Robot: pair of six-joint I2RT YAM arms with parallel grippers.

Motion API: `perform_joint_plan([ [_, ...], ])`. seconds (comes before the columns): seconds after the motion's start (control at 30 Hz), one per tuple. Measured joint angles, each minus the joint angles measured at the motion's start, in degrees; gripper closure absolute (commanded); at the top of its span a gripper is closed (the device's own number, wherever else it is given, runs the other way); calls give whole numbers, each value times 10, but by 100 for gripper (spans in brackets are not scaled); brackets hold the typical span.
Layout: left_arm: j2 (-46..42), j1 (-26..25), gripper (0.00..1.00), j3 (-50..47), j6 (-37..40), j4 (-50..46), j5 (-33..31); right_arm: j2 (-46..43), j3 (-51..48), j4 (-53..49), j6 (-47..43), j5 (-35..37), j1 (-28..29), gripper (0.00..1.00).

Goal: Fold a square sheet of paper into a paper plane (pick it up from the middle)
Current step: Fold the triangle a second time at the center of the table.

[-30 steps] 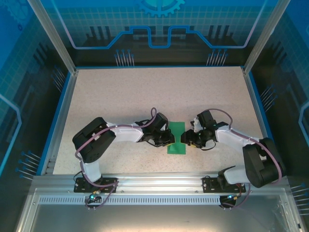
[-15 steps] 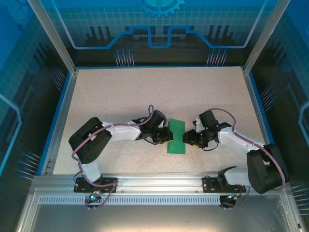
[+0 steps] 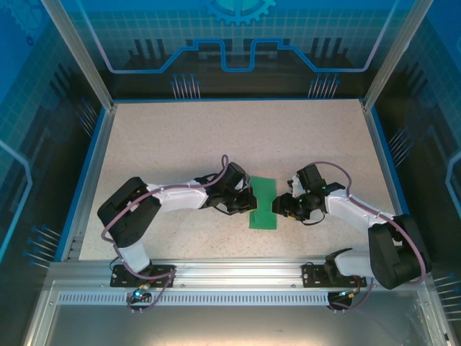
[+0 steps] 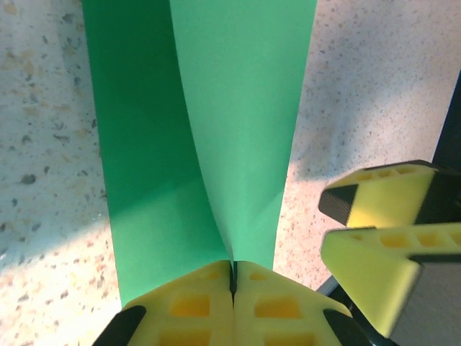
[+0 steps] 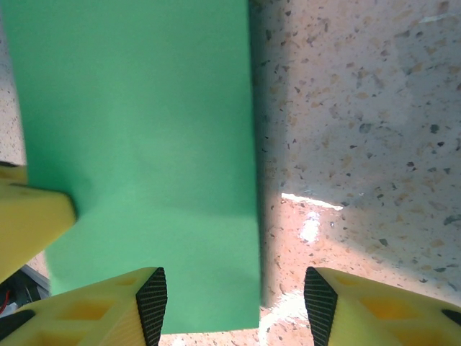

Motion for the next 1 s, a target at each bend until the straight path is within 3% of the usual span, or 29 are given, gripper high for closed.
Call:
perform_joint_plan([
  [0.33,-139,25,100,0,42,-84,-24,-54,2,-11,7,-6,0,41],
  [0.67,-271,52,95,34,96,-231,-70,-147,38,-44,22,-8,0,38],
  [0.83,-277,52,95,42,105,-257,-70,-156,38,-43,30,-14,0,34],
  [1.0,-231,52,95,26,103,-243,-65,-175,36,-24,21,-13,17,28],
])
